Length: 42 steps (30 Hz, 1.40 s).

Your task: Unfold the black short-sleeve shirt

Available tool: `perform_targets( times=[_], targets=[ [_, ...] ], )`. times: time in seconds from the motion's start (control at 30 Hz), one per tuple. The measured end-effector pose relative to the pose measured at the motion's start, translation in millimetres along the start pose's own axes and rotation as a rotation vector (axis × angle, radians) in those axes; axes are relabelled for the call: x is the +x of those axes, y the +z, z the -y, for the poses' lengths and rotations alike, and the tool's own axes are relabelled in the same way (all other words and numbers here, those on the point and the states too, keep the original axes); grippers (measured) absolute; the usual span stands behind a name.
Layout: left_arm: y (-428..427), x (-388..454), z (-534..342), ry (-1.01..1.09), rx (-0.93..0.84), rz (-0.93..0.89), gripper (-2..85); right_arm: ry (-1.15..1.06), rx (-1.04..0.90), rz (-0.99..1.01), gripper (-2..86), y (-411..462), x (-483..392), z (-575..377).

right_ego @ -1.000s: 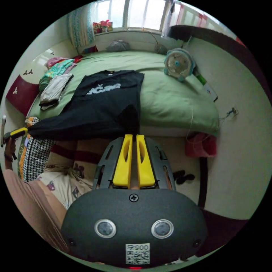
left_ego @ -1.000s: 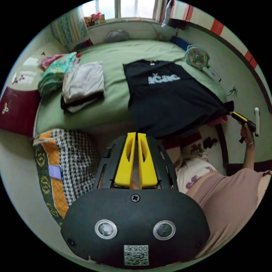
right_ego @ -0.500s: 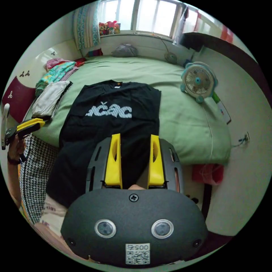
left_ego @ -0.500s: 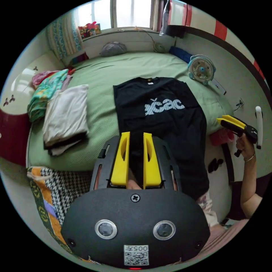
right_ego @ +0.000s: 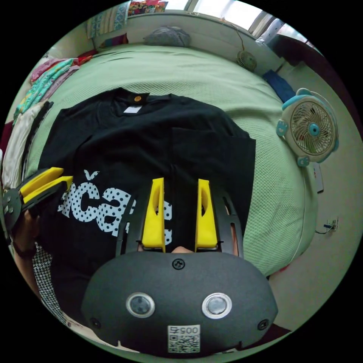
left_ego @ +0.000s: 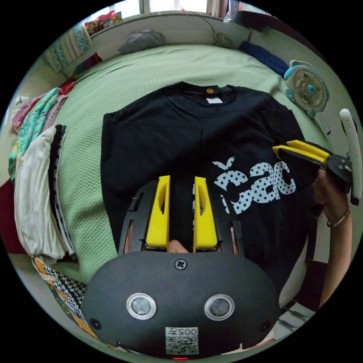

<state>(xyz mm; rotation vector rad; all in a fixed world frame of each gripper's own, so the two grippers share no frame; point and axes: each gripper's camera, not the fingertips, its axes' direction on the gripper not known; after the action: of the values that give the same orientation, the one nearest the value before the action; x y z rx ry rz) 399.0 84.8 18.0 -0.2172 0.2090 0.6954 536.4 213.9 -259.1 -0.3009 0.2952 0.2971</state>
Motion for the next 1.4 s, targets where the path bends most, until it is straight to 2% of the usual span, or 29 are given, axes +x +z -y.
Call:
perform_targets(
  times=[0.17, 0.27, 0.4, 0.47, 0.57, 0.6, 0.7, 0.8, 0.87, 1.0, 1.13, 1.27, 1.4],
  targets=[
    [2.9, -2.2, 6.1, -0.007, -0.037, -0.008, 8.0, 0.025, -0.005, -0.004, 0.0, 3.8, 6.9, 10.6],
    [-1.6, -14.1, 8.6, -0.023, -0.044, -0.071, 3.3, 0.062, 0.004, 0.041, -1.1, -0.1, 20.8, 17.1],
    [-27.3, -58.1, 3.9, -0.144, 0.024, -0.213, 1.5, 0.178, 0.060, 0.135, -1.3, -20.8, 61.7, 22.2],
    [-42.2, -83.3, -0.2, -0.199, 0.074, -0.214, 1.2, 0.269, 0.096, 0.183, -1.3, -33.6, 100.2, 23.9],
    [-60.8, -129.7, -11.2, -0.321, 0.113, -0.080, 0.8, 0.389, 0.124, 0.126, -1.3, -40.9, 151.8, 20.1],
    [-63.5, -146.8, -17.3, -0.370, 0.105, 0.015, 0.6, 0.410, 0.122, 0.105, -1.3, -40.4, 161.5, 18.4],
    [-54.0, -181.8, -36.9, -0.496, -0.024, 0.241, 0.3, 0.525, 0.043, -0.033, -1.3, -25.3, 201.6, 3.9],
    [-64.4, -184.5, -61.9, -0.519, 0.015, 0.211, -0.2, 0.636, -0.019, -0.155, -1.2, -17.2, 215.7, -19.6],
    [-75.8, -170.7, -70.5, -0.528, 0.016, 0.250, -0.4, 0.586, 0.031, -0.196, -0.6, -30.4, 192.6, -33.0],
    [-111.1, -92.8, -92.2, -0.354, 0.136, 0.125, -0.6, 0.401, 0.072, -0.138, -0.3, -59.5, 105.2, -48.5],
    [-109.0, 5.9, -134.3, -0.180, 0.131, -0.080, -0.7, 0.226, 0.103, 0.136, -0.9, -77.5, -24.0, -92.0],
    [-85.9, 58.4, -162.9, -0.139, 0.047, -0.087, -0.7, 0.149, 0.038, 0.201, -1.0, -62.2, -116.3, -127.1],
    [-85.8, 76.1, -193.7, -0.193, 0.071, -0.050, -0.7, 0.143, 0.029, 0.202, -1.0, -59.3, -149.5, -152.8]
  ],
)
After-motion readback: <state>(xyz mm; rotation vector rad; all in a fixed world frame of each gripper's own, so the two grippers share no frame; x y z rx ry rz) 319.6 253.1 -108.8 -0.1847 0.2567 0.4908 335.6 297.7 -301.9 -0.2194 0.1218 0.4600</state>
